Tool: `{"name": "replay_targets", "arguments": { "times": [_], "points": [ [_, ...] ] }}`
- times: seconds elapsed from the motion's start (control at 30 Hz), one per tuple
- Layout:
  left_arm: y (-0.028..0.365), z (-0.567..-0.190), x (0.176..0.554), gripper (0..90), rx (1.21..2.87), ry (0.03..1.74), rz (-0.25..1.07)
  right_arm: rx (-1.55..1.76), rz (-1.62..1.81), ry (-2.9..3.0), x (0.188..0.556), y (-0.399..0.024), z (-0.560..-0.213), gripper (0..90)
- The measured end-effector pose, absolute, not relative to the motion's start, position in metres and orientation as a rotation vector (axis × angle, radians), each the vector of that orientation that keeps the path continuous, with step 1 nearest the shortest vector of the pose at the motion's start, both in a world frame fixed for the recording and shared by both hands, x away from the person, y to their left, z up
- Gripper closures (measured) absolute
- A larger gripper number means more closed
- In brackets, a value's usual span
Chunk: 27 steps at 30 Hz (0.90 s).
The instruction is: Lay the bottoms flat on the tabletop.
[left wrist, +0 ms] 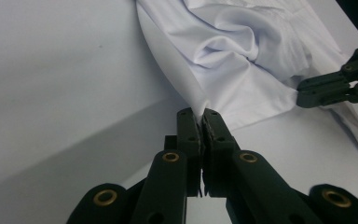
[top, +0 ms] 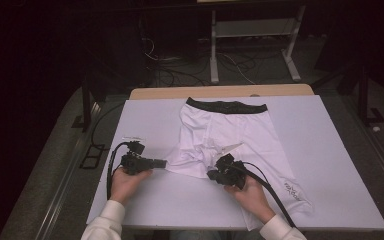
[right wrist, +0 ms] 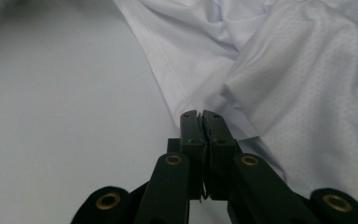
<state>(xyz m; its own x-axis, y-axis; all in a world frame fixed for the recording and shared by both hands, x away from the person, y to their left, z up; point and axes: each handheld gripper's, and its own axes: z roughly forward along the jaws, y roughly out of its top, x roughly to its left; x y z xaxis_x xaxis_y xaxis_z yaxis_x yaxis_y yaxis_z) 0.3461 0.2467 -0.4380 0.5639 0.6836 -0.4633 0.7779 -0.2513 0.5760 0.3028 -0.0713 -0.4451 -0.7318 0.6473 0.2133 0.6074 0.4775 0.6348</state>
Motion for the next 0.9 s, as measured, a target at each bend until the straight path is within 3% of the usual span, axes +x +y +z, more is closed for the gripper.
{"name": "replay_targets", "arguments": {
  "times": [0.9],
  "points": [
    [0.28, -0.418, 0.29, 86.2, 2.119, 1.148, -0.109, 1.043, 1.224, 2.929, 0.274, -0.051, -0.438, 86.9]
  ]
}}
